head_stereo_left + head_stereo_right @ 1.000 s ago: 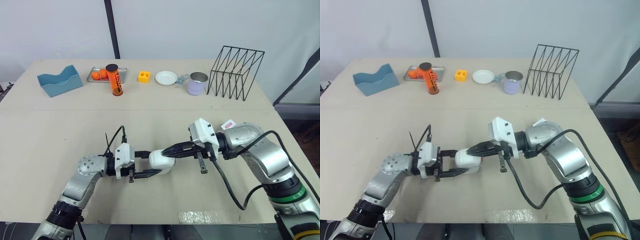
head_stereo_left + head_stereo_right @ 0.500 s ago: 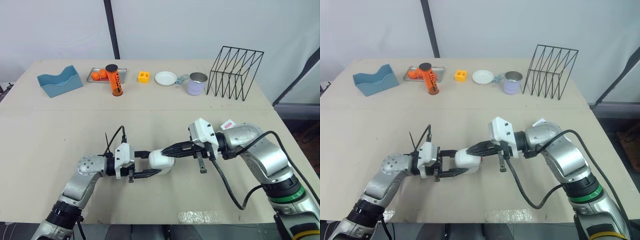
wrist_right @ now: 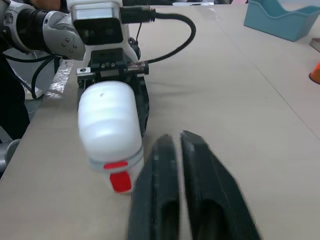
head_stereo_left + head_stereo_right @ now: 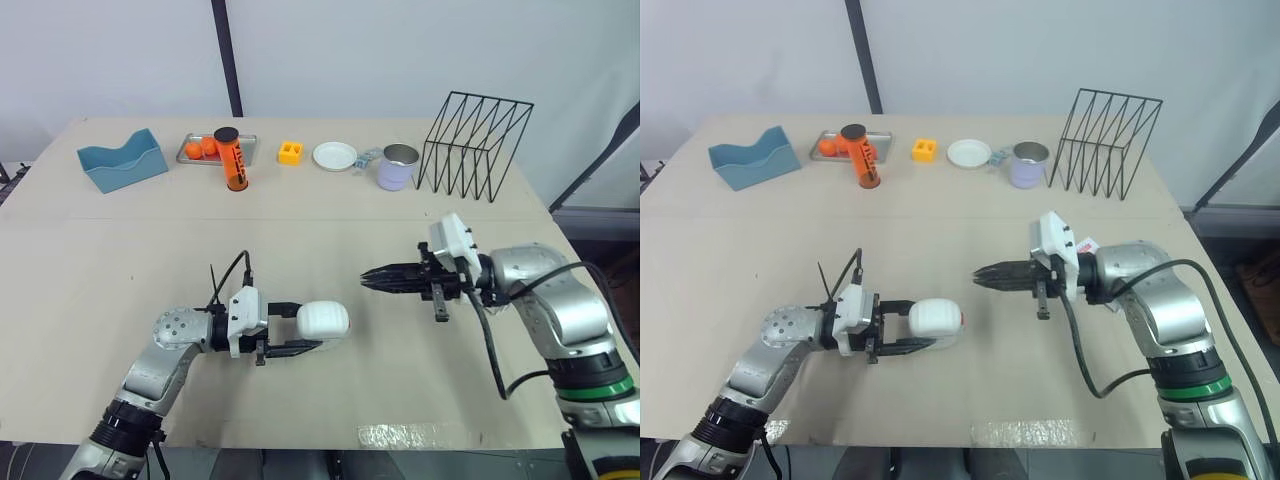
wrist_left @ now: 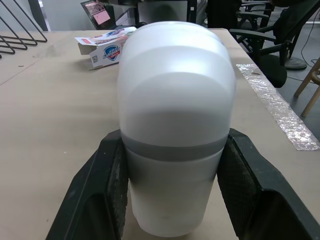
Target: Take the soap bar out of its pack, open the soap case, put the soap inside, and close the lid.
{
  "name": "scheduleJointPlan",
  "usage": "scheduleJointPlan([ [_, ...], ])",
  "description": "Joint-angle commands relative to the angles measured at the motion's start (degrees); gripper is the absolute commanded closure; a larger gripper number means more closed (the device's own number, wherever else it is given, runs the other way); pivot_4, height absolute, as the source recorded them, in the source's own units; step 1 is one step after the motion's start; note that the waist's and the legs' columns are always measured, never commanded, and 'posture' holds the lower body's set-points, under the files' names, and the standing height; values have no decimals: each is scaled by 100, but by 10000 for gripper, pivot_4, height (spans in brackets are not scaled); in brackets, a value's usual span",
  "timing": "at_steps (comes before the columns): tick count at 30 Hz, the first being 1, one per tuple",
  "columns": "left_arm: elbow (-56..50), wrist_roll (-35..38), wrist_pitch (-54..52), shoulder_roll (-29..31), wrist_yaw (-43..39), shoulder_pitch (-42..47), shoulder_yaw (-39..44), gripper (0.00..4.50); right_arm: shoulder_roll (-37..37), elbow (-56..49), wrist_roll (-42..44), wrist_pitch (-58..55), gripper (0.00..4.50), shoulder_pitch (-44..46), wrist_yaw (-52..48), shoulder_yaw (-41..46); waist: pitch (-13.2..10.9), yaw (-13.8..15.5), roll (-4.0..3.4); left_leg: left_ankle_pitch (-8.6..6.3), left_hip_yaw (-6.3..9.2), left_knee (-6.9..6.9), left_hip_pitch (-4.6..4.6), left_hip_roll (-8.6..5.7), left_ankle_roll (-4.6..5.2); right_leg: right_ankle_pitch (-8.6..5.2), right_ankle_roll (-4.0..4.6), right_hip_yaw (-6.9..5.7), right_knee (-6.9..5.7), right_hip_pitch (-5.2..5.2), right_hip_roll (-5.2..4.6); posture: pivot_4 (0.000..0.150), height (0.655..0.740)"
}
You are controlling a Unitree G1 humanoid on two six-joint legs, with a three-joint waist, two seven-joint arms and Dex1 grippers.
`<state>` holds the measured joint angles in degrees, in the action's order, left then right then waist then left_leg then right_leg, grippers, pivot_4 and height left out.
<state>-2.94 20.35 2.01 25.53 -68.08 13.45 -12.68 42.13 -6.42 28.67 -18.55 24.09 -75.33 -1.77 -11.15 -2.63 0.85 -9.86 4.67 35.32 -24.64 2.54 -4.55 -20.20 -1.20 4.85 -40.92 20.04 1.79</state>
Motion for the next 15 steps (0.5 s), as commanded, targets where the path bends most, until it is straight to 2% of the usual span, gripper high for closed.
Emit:
scheduleJointPlan([
  [1,-169,126,16,18,-34,47,88,25329,76,45,68,380,21467,-188,-225,253,0,-1,0,0,0,0,0,0,0,0,-1,0,0,0,0,1500,7400],
  [2,-173,129,11,19,-32,46,89,25329,74,65,59,452,19518,-248,-249,266,0,-3,0,0,0,0,0,0,0,0,-1,1,0,0,1,1500,7400],
  [3,-173,133,-5,18,-21,47,94,25329,77,83,54,535,12386,-330,-291,277,0,-3,0,0,-1,0,1,1,0,-1,-1,1,0,0,1,1500,7400],
  [6,-194,146,-42,16,7,40,104,25329,72,116,37,793,288,-539,-399,305,0,-3,0,0,-1,0,1,0,0,-2,-4,1,0,0,1,1500,7400],
  [15,-319,232,-236,115,18,5,180,25329,-48,176,113,1566,288,-749,-786,281,0,-2,0,0,-1,1,2,1,-1,-3,-5,1,-1,-1,2,1500,7400],
])
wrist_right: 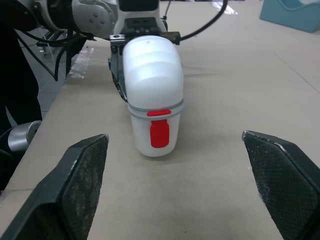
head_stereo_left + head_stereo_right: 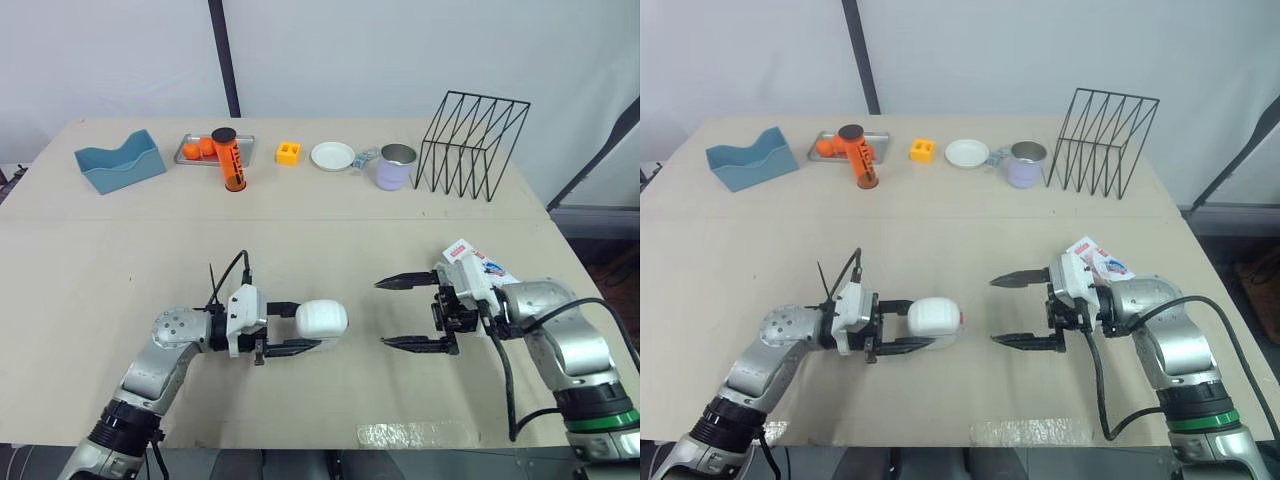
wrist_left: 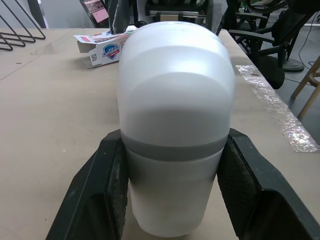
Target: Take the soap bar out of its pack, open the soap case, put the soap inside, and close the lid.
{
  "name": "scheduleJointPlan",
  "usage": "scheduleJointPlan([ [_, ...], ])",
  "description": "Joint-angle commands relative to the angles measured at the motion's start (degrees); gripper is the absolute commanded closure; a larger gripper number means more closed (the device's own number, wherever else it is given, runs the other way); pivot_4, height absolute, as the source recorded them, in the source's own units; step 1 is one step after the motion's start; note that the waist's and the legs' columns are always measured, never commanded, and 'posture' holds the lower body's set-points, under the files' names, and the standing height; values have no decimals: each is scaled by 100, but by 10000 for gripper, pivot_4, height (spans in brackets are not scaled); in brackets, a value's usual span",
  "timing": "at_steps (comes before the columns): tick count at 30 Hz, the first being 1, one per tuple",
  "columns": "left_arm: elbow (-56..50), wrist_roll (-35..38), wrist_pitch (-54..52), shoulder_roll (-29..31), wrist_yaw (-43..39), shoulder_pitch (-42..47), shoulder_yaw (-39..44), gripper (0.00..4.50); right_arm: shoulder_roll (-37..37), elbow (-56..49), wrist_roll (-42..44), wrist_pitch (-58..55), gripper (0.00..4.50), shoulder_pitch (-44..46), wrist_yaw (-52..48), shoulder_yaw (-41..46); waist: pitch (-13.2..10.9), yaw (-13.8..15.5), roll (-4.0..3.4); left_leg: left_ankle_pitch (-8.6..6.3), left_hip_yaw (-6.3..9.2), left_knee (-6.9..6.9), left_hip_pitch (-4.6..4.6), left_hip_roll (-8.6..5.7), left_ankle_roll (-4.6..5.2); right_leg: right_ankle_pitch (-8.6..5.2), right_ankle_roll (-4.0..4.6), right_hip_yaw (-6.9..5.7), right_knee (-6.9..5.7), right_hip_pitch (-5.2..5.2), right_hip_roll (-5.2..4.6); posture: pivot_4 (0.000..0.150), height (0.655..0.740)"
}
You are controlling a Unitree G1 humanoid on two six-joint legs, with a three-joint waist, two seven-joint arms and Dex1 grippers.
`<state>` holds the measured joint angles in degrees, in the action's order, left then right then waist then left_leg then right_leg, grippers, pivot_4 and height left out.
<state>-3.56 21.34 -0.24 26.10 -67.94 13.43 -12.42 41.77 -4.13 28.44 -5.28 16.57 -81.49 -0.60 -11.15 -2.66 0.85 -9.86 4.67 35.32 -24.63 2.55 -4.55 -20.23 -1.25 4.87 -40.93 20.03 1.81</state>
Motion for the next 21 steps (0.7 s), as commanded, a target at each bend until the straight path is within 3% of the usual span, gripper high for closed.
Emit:
scheduleJointPlan([
  [1,-266,137,-21,64,4,4,152,25329,-19,-62,155,273,288,-8,-198,163,0,2,0,0,0,0,0,0,0,-1,-1,0,0,0,0,1500,7400],
  [12,-380,301,-432,109,18,69,235,25329,-44,-192,255,325,288,12,-366,100,0,3,0,0,0,0,1,0,0,-1,-3,0,0,-2,0,1500,7400],
  [17,-668,692,-1307,152,239,106,351,25329,-59,-180,242,319,288,88,-369,71,0,2,0,0,1,0,0,0,0,-2,-4,0,0,-1,0,1500,7400],
  [21,-808,1507,-2906,258,696,348,613,25329,-89,-145,201,311,288,187,-362,21,0,0,1,0,2,1,0,0,0,-4,-7,-2,-1,-2,0,1500,7400],
])
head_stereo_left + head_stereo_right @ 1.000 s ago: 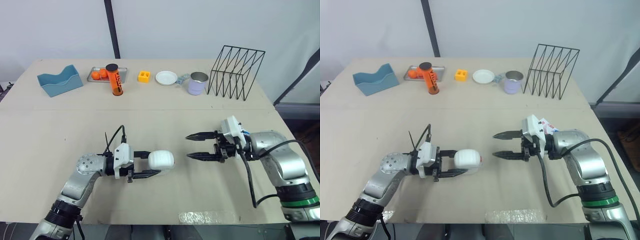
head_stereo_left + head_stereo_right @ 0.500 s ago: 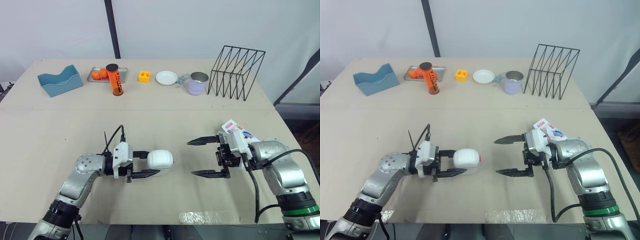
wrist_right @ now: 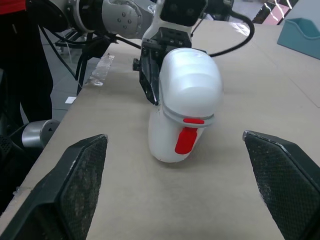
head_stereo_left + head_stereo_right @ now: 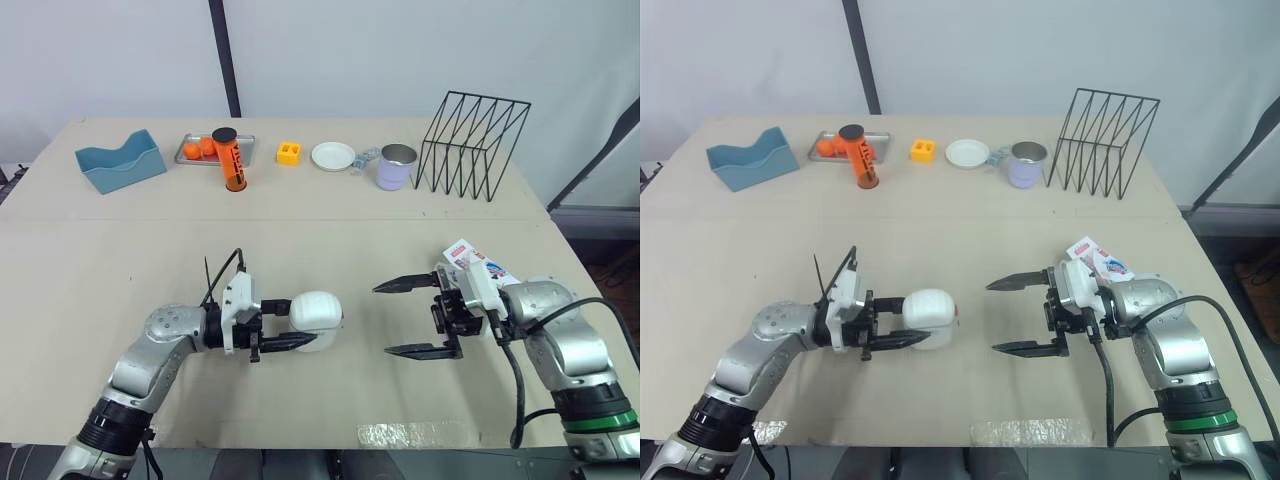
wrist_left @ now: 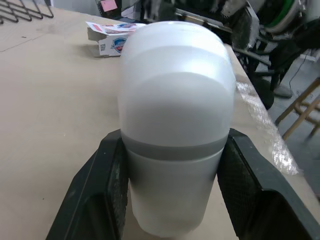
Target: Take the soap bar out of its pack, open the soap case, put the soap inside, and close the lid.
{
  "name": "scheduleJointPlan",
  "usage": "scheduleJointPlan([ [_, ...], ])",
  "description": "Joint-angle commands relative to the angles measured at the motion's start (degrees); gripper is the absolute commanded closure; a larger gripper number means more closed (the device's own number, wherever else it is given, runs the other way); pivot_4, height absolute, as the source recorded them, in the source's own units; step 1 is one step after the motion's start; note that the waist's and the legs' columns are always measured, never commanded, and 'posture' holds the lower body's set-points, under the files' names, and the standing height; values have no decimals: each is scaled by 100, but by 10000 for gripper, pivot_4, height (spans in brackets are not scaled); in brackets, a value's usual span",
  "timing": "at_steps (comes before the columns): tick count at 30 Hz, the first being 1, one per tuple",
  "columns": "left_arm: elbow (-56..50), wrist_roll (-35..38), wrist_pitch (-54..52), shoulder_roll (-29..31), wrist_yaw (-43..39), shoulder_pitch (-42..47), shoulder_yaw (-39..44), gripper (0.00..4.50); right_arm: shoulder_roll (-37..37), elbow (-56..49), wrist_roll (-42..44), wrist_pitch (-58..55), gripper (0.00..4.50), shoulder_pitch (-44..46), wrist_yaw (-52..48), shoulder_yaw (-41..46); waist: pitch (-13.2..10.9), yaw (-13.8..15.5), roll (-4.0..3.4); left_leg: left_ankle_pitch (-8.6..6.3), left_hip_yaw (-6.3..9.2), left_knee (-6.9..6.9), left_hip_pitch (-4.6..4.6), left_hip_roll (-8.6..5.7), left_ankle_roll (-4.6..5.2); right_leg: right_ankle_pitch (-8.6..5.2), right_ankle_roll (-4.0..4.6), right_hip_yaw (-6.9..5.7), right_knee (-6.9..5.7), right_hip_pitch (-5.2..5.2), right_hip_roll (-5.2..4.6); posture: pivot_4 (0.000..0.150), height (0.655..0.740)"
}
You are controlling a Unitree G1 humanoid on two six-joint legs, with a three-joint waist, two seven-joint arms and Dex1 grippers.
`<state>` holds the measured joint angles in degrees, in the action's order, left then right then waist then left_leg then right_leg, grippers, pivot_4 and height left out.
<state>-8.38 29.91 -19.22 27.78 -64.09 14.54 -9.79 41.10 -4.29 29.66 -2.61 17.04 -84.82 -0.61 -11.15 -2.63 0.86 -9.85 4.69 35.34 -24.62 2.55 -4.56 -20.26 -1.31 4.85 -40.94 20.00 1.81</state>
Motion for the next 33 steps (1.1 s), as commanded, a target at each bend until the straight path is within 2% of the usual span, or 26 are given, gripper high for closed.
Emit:
scheduleJointPlan([
  [1,-301,874,-1459,116,441,333,427,25329,-34,-119,70,32,288,175,-23,9,0,-3,0,0,0,0,0,0,0,0,0,0,0,0,0,1500,7400],
  [10,-40,2289,-4269,119,1390,978,1026,25329,-77,-110,41,-25,288,270,51,-53,0,0,1,0,5,1,-3,-1,0,-1,-2,-4,0,0,-1,1500,7400],
  [16,249,2781,-5699,23,2037,1262,1241,25329,-120,-179,63,-99,288,298,134,-89,0,0,1,1,5,3,-1,-1,-1,-1,-2,-4,-2,-1,-1,1500,7400],
  [24,596,2675,-6256,-80,2497,1429,1323,25329,-161,-216,50,-166,288,322,163,-146,0,0,1,2,6,4,-1,-2,-4,0,0,-3,-3,-2,-3,1500,7400],
  [33,565,2203,-6051,89,2525,1325,927,25329,-169,-221,-3,-149,288,292,148,-152,0,2,1,3,5,3,1,-2,-5,1,2,-3,-2,-4,-3,1500,7400],
])
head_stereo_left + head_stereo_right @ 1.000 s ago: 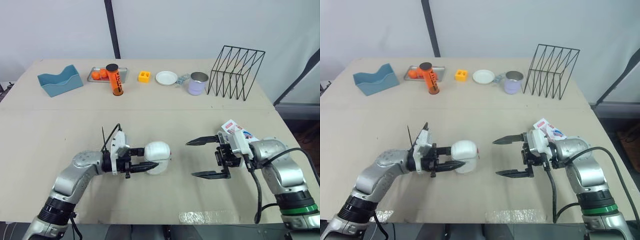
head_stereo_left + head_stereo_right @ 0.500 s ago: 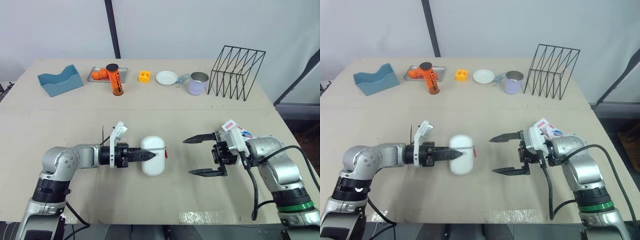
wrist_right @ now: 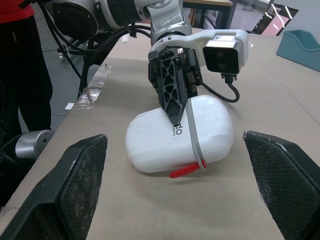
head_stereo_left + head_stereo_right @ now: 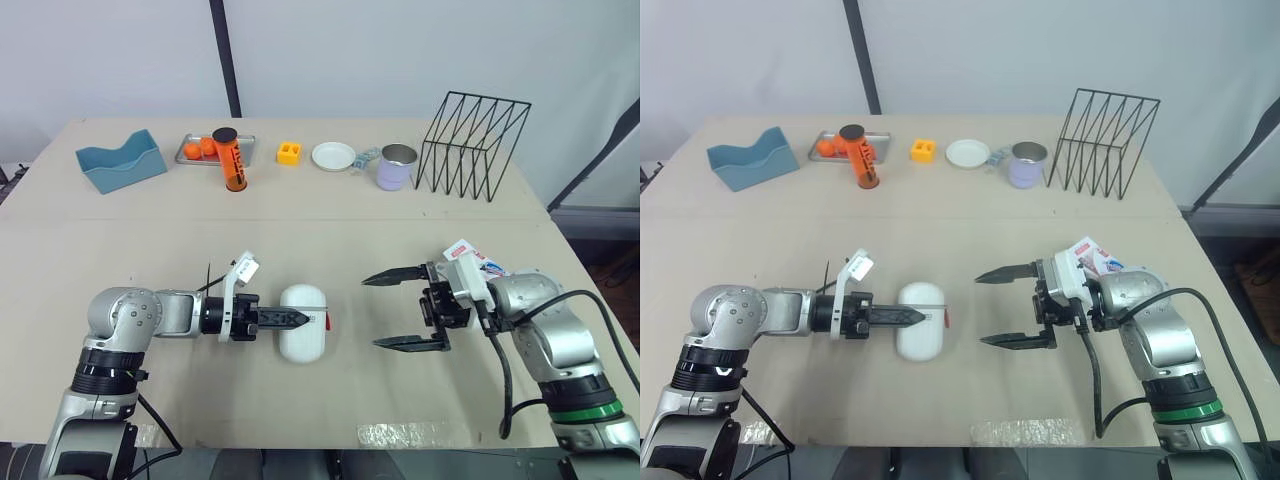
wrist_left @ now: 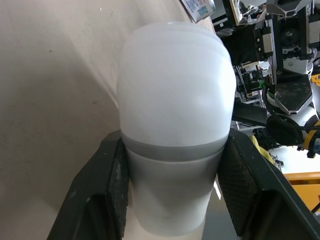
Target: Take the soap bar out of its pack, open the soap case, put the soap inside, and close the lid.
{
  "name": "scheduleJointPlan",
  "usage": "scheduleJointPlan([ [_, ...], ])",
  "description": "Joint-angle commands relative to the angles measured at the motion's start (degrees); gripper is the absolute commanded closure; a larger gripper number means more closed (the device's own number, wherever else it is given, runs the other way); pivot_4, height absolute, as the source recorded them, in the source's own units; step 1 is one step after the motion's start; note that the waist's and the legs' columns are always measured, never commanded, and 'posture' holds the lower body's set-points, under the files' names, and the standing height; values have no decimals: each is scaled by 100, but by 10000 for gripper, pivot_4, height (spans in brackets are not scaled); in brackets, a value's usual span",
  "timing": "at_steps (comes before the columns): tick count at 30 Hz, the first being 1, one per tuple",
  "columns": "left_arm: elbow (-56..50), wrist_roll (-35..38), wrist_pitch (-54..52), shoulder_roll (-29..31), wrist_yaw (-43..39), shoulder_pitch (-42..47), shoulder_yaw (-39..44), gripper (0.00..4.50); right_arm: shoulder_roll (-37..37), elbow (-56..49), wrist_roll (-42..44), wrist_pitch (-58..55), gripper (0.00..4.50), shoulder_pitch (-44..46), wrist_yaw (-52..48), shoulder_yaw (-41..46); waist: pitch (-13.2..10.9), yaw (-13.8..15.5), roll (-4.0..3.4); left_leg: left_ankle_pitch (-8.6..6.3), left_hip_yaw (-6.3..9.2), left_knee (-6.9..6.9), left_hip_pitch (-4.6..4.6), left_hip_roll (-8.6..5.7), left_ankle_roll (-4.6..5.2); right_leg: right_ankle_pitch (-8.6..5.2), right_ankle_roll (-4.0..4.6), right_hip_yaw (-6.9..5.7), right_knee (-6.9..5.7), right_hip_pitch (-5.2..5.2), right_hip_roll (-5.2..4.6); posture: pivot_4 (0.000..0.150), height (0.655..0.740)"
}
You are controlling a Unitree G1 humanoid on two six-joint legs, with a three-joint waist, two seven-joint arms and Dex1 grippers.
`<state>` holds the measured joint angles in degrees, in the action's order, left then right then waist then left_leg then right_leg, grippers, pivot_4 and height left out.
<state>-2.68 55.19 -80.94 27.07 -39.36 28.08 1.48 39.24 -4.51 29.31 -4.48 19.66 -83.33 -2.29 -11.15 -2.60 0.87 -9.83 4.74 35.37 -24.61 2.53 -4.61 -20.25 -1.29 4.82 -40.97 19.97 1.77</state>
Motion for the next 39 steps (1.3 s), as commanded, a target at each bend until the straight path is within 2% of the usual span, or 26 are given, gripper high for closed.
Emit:
scheduleJointPlan([
  [1,9,-388,172,181,54,-37,-250,25329,20,-207,28,43,288,16,-3,17,0,0,0,0,0,0,2,0,0,0,0,0,0,-2,0,1500,7400],
  [6,98,-545,375,257,8,-59,-377,25329,24,-246,3,53,288,-44,2,23,1,1,0,0,0,0,18,-1,0,-2,-3,0,2,-19,0,1500,7400],
  [7,97,-559,401,267,-2,-62,-400,17333,25,-249,-1,53,0,-48,4,24,1,0,0,0,0,0,21,-1,0,-2,-4,0,2,-23,0,1500,7400],
  [8,109,-586,451,268,-9,-67,-424,15301,28,-253,-6,58,0,-59,4,25,0,-9,0,0,0,-1,26,-1,0,-2,-4,0,3,-28,-1,1500,7400],
  [9,129,-602,479,260,-5,-66,-429,8487,31,-259,-10,60,0,-71,6,28,0,-7,0,-1,-1,-2,36,-1,1,-5,-9,3,5,-37,2,1500,7400],
  [11,145,-681,553,262,-57,-61,-461,4897,37,-266,-15,67,0,-88,6,34,1,-3,0,-1,0,-3,36,-1,1,-5,-8,2,6,-37,1,1500,7400],
  [12,152,-709,577,268,-74,-55,-470,765,38,-265,-17,70,0,-91,7,37,1,-2,0,-1,0,-3,36,-2,1,-5,-8,2,6,-40,-1,1500,7400],
  [18,100,-848,799,451,-331,-71,-609,765,44,-260,-19,59,0,-93,6,37,1,-3,0,0,1,-1,52,-2,0,-15,-26,2,5,-54,0,1500,7400],
  [29,-274,-1222,1922,1535,-1625,-297,-802,765,36,-10,12,-149,0,83,98,102,-1,-10,0,-1,-1,-12,48,2,0,-16,-26,4,17,-48,2,1500,7400],
  [32,-396,-1539,2598,1777,-1958,-463,-781,765,22,84,-27,-302,0,97,247,109,-1,-8,0,-1,-3,-12,39,1,2,-16,-27,5,21,-43,-2,1500,7400],
  [36,-489,-2014,3918,1607,-1856,-828,-416,765,-27,211,-200,-373,0,-120,656,156,-2,3,0,-1,-3,-19,34,0,2,-16,-27,4,26,-37,-7,1500,7400],
  [39,-429,-2237,4597,1246,-1388,-1075,-34,765,-134,243,-369,-186,0,-421,994,189,-4,10,3,-2,-3,-20,29,-2,2,-13,-22,4,31,-34,-12,1500,7400],
])
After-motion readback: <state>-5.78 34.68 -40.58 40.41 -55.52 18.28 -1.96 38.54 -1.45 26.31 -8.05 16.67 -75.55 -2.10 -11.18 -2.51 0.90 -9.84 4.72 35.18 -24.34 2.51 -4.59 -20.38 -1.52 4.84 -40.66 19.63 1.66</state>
